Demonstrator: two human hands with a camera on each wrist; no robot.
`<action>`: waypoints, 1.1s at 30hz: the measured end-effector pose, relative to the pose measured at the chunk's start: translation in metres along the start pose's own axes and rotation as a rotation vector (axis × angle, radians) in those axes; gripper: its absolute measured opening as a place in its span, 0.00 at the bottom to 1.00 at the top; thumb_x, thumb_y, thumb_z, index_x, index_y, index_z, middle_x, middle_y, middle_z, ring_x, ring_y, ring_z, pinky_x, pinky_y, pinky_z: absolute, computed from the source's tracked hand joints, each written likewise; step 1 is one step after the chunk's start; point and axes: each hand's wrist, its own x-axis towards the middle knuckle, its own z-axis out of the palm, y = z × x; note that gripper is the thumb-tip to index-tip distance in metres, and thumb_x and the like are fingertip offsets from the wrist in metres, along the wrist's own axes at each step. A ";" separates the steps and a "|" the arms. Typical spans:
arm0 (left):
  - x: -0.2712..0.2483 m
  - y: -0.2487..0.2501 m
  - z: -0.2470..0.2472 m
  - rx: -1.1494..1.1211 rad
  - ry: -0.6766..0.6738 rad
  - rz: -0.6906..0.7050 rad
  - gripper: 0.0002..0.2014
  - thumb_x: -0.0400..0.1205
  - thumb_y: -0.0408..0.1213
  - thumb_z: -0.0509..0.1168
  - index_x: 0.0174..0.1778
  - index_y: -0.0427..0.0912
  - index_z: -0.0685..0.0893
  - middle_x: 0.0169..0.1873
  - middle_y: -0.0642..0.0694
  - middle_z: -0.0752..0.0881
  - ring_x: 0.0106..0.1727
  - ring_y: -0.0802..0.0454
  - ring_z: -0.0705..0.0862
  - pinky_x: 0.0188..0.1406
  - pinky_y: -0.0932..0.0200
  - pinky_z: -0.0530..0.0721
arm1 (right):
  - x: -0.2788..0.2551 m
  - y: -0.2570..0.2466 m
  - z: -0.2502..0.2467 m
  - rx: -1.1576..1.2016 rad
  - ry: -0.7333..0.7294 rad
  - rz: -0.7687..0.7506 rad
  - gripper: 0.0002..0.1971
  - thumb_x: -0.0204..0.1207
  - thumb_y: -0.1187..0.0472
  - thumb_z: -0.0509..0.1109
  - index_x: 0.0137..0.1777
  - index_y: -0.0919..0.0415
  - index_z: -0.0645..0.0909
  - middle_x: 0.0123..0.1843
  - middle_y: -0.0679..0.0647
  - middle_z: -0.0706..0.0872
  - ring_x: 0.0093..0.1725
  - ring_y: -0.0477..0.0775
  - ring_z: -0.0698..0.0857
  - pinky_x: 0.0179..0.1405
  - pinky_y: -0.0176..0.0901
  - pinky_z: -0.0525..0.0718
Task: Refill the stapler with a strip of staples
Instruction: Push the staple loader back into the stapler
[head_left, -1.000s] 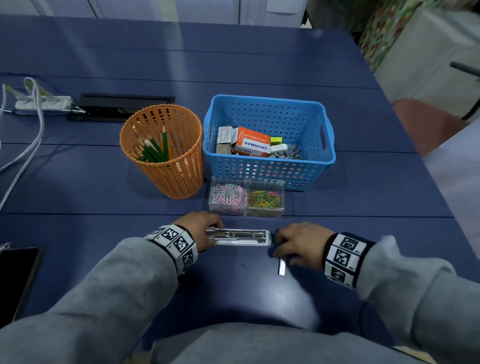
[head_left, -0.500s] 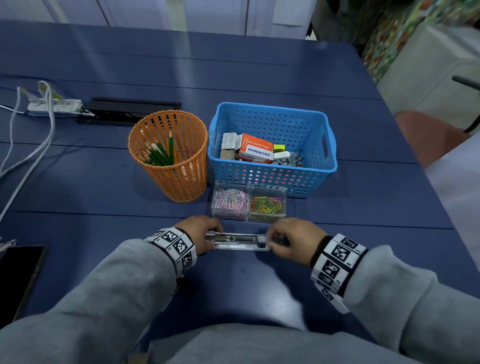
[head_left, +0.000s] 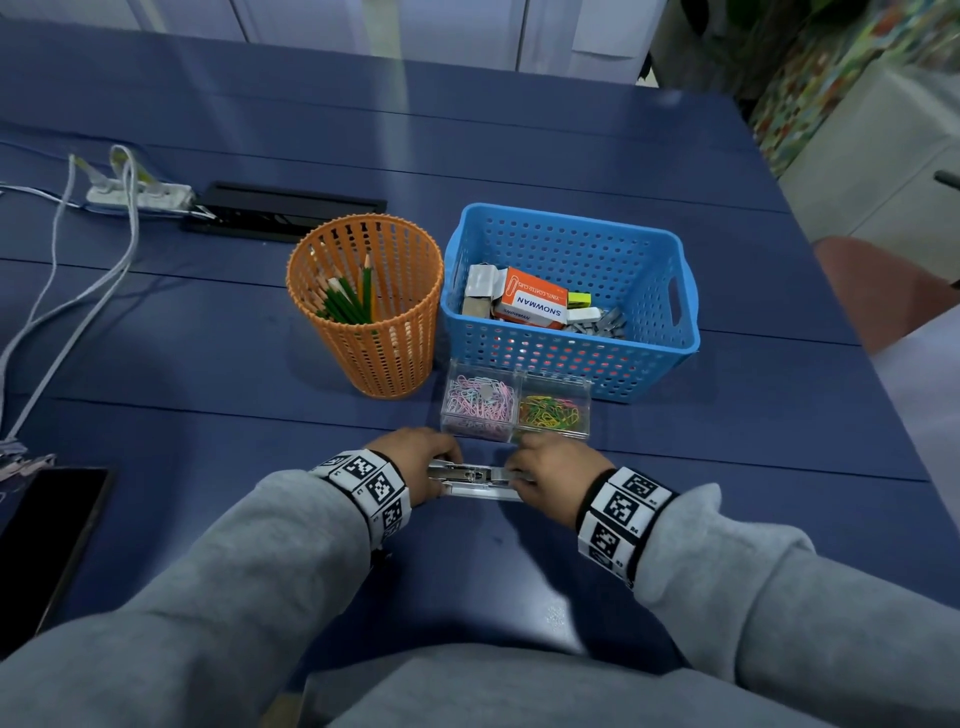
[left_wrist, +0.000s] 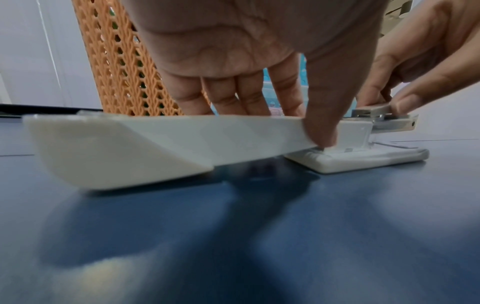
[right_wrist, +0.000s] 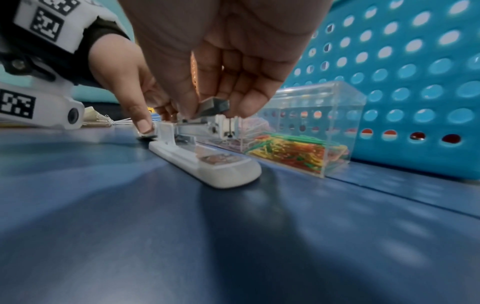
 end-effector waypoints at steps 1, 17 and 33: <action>0.000 0.000 0.000 -0.004 0.003 0.002 0.17 0.73 0.39 0.71 0.57 0.52 0.80 0.59 0.45 0.82 0.60 0.45 0.80 0.64 0.48 0.80 | 0.001 0.000 0.000 0.005 -0.005 0.000 0.14 0.76 0.59 0.62 0.57 0.64 0.81 0.55 0.64 0.83 0.58 0.63 0.79 0.57 0.52 0.80; -0.021 -0.039 -0.012 0.137 0.019 -0.231 0.14 0.70 0.47 0.73 0.48 0.52 0.81 0.54 0.49 0.82 0.54 0.48 0.82 0.56 0.50 0.83 | -0.005 0.017 0.006 0.121 -0.063 0.161 0.17 0.74 0.54 0.68 0.60 0.59 0.80 0.60 0.59 0.82 0.59 0.60 0.80 0.57 0.46 0.79; -0.023 0.021 -0.048 -0.042 0.251 0.094 0.13 0.67 0.39 0.73 0.46 0.44 0.84 0.41 0.48 0.80 0.44 0.46 0.80 0.49 0.51 0.83 | -0.004 0.026 0.016 0.358 0.042 0.306 0.16 0.69 0.53 0.75 0.55 0.59 0.83 0.41 0.50 0.79 0.41 0.49 0.78 0.42 0.36 0.73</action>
